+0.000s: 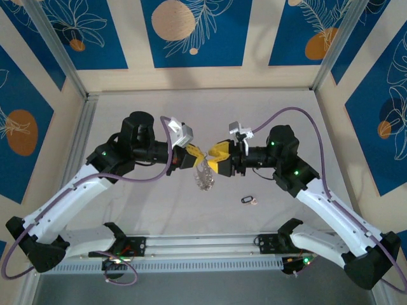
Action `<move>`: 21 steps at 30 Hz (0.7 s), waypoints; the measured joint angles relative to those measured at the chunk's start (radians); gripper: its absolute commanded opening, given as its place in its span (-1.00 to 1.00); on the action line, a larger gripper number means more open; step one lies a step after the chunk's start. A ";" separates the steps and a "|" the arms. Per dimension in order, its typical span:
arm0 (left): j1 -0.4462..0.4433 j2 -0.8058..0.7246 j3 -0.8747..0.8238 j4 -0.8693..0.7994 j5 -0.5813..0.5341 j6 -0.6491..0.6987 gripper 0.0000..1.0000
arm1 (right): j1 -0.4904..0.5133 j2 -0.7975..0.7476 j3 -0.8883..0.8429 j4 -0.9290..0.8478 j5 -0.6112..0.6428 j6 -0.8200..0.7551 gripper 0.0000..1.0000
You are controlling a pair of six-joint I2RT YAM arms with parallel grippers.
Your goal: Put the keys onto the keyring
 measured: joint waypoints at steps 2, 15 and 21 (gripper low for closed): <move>0.000 0.000 0.002 -0.006 0.006 0.005 -1.00 | -0.005 0.003 0.000 0.002 0.002 0.005 -0.24; 0.000 0.000 0.002 -0.015 0.015 0.007 -1.00 | 0.013 0.053 0.000 0.050 -0.004 0.021 -0.48; 0.000 0.000 0.002 -0.018 0.013 0.006 -1.00 | 0.026 0.059 0.002 0.056 -0.019 0.007 -0.87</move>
